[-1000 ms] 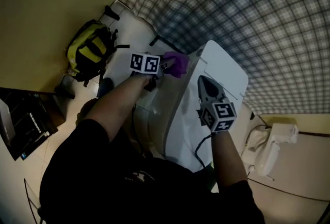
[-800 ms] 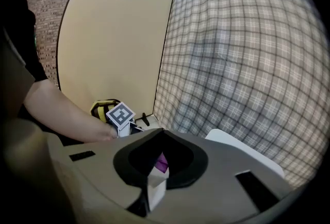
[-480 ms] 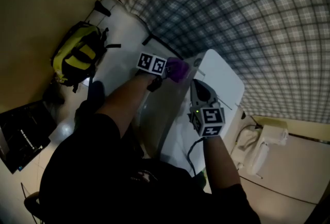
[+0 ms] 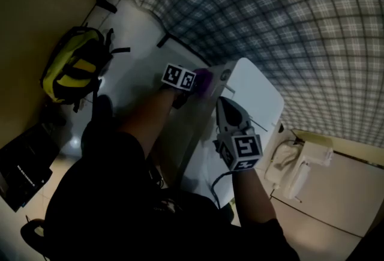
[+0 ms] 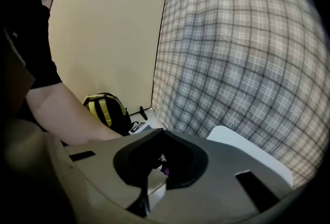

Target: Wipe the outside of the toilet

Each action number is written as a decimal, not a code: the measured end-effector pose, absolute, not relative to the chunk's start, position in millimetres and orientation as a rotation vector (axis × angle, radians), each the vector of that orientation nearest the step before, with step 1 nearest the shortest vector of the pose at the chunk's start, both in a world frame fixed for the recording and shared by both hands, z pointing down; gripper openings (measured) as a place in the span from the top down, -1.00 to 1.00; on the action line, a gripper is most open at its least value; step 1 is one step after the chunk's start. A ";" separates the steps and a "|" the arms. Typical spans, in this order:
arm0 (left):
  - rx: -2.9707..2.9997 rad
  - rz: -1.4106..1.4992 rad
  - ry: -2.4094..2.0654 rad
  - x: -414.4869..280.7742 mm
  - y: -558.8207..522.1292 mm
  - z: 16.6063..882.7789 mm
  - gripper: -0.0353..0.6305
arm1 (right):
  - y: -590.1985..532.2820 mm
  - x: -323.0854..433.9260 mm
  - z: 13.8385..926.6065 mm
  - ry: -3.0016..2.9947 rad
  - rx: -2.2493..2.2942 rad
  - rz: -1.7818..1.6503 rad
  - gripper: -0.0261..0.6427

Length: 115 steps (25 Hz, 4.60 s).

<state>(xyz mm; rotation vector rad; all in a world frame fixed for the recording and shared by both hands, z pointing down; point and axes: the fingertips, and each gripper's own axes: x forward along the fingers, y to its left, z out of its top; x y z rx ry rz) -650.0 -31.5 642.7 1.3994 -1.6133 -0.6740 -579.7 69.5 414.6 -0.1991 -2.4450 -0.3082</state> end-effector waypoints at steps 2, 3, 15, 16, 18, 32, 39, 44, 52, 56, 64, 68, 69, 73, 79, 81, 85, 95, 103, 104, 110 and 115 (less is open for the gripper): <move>1.378 -0.603 -1.633 -647.1 -34.8 664.0 0.59 | 66.0 -581.3 412.3 -2.461 -0.200 -0.297 0.95; 1.364 -0.565 -1.641 -645.5 -35.7 676.6 0.59 | 64.6 -582.1 411.1 -2.467 -0.203 -0.293 0.95; 1.194 -0.221 -1.621 -659.0 8.3 739.9 0.59 | 43.7 -573.4 387.0 -2.540 -0.207 -0.224 0.95; 1.201 -0.287 -1.635 -667.5 13.7 721.5 0.59 | 43.5 -569.7 381.7 -2.552 -0.203 -0.217 0.95; 1.227 -0.426 -1.650 -678.0 24.2 677.5 0.59 | 47.9 -564.1 373.9 -2.591 -0.207 -0.187 0.95; 1.280 -0.513 -1.584 -604.2 -6.3 661.7 0.60 | 56.7 -531.6 363.7 -2.650 -0.212 -0.123 0.95; 1.198 -0.186 -1.601 -585.6 7.8 756.0 0.60 | 53.1 -541.0 364.3 -2.642 -0.202 -0.146 0.95; 1.333 0.231 -1.474 -553.6 45.1 744.4 0.60 | 40.9 -532.2 356.7 -2.660 -0.166 -0.162 0.95; 1.436 -0.068 -1.490 -556.8 69.9 609.5 0.60 | 38.8 -498.7 349.8 -2.663 -0.143 -0.161 0.95; 1.476 -0.062 -1.465 -521.3 48.4 612.9 0.60 | 47.7 -491.9 349.8 -2.660 -0.152 -0.161 0.95; 1.387 -0.035 -1.554 -538.4 21.7 681.3 0.61 | 36.2 -489.1 346.4 -2.669 -0.100 -0.151 0.95; 1.378 0.172 -1.541 -539.3 21.1 727.8 0.61 | 34.4 -496.9 352.1 -2.660 -0.101 -0.138 0.95; 1.357 0.243 -1.518 -536.5 27.6 741.1 0.61 | 34.5 -498.0 352.3 -2.657 -0.100 -0.137 0.95; 1.325 0.453 -1.401 -522.3 57.8 756.4 0.61 | 31.5 -493.3 336.9 -2.692 -0.091 -0.139 0.95; 1.406 0.273 -1.316 -494.0 90.9 654.7 0.61 | 35.3 -442.2 322.0 -2.722 -0.110 -0.089 0.95; 1.436 0.214 -1.286 -470.5 104.0 623.8 0.61 | 42.3 -425.5 318.7 -2.737 -0.119 -0.079 0.95; 1.462 0.158 -1.325 -446.1 94.6 617.5 0.61 | 53.8 -398.6 319.6 -2.725 -0.119 -0.082 0.95; 1.331 0.314 -1.526 -476.9 74.9 730.3 0.61 | 51.5 -388.8 324.7 -2.698 -0.103 -0.107 0.95; 1.403 0.490 -1.394 -433.2 115.8 718.6 0.61 | 65.2 -380.0 313.4 -2.725 -0.227 -0.102 0.95; 1.404 0.457 -1.391 -429.3 122.0 706.8 0.61 | 68.6 -375.3 309.6 -2.741 -0.243 -0.078 0.95; 1.466 0.168 -1.356 -378.3 140.8 607.0 0.61 | 92.6 -337.0 286.6 -2.817 -0.328 -0.057 0.95; 1.384 0.159 -1.431 -366.8 130.7 634.4 0.61 | 95.6 -301.8 280.4 -2.819 -0.274 -0.074 0.95</move>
